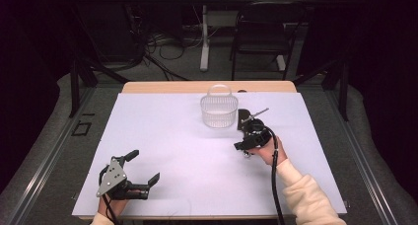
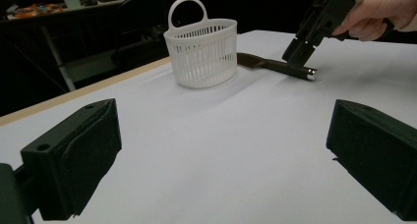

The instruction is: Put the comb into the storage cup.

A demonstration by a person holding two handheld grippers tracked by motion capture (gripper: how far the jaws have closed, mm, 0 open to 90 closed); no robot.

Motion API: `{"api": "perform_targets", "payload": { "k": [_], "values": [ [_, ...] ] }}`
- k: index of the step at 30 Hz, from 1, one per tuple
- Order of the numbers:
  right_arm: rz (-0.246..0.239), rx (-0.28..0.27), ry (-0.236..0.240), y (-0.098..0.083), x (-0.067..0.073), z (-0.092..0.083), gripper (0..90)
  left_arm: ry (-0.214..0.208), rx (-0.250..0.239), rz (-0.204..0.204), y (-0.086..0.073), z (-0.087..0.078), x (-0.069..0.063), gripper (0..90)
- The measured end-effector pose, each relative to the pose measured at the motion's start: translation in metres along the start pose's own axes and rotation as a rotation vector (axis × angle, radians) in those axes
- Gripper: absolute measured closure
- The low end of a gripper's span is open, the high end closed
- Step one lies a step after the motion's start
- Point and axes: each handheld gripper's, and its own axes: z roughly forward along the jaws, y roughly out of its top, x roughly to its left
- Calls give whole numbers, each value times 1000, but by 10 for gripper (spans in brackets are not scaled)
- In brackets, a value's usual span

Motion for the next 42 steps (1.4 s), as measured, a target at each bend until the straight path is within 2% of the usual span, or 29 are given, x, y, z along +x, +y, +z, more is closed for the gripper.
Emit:
{"api": "perform_targets", "payload": {
  "k": [7, 9, 15, 19, 20, 23, 25, 28, 32, 36, 39, 42],
  "values": [
    [40, 11, -40, 6, 0, -11, 283, 1, 1, -10, 0, -1, 2, 1],
    [40, 32, -56, 7, 0, -11, 237, 3, 2, -16, 0, 0, 2, 1],
    [78, 33, -67, 7, -6, -16, 176, -3, 0, -21, 0, -1, 2, 2],
    [131, 18, -76, 9, -11, -21, 141, -5, -2, -28, 0, 0, 2, 2],
    [131, 22, -79, 9, -12, -21, 132, -5, -2, -27, 0, 0, 2, 1],
    [173, 27, -94, 13, -17, -21, 104, -8, -5, -29, 0, 0, 3, 1],
    [189, 26, -99, 16, -19, -20, 107, -11, -3, -31, 0, 0, 3, 2],
    [203, 57, -122, 20, -20, -18, 146, -16, -6, -33, 1, 1, 2, 1],
    [223, 73, -148, 23, -20, -12, 180, -13, -14, -34, 2, -1, 1, 2],
    [241, 101, -179, 27, -21, -6, 232, -20, 1, -43, 1, 0, 1, 2],
    [261, 115, -225, 32, -21, 2, 328, -27, 1, -45, 2, 0, 1, 1],
    [258, 119, -252, 36, -19, 7, 377, -43, -4, -50, 3, 0, -1, 2]
  ]
}}
